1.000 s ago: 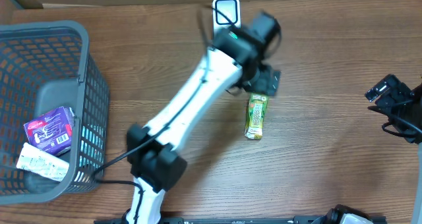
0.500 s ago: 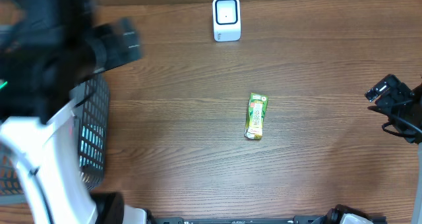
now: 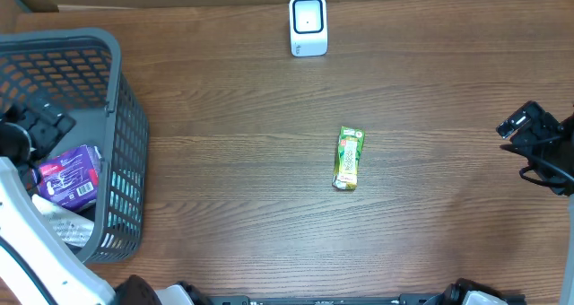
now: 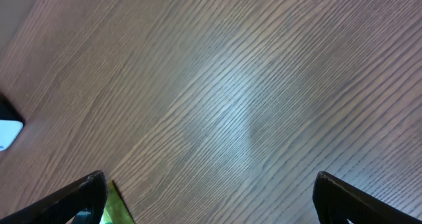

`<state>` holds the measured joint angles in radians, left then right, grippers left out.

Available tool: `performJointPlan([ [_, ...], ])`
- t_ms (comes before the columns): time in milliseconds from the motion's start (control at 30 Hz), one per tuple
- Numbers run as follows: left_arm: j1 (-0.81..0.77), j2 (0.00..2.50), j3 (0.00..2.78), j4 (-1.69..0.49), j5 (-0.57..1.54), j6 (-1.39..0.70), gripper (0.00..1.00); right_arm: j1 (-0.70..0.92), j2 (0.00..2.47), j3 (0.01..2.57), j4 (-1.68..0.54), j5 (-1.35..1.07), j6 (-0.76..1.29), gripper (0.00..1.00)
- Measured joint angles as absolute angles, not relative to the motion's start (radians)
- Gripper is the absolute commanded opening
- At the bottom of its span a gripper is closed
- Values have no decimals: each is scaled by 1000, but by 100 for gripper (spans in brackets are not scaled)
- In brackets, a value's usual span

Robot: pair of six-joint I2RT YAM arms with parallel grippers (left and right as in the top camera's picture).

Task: Scan the item barcode
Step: 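Return the left gripper to the basket and grasp the purple pad pack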

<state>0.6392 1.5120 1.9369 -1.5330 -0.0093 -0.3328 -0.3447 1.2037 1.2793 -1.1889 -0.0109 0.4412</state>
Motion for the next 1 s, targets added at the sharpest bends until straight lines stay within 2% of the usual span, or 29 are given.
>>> performJointPlan([
  [167,689,1531,1782,-1402,0,-301,93,-345,1204,1279,-1189,-11,440,100],
  [600,690,1563,1359,-939,-12,-161,95,-344,1204,1279,-1189,-11,441,100],
  [800,690,1675,1285,-768,-18,-104,93,-345,1204,1279,-1189,-11,441,100],
  [1000,690,1810,1282,-725,-30,-38,89,-344,1204,1279,-1190,-11,442,100],
])
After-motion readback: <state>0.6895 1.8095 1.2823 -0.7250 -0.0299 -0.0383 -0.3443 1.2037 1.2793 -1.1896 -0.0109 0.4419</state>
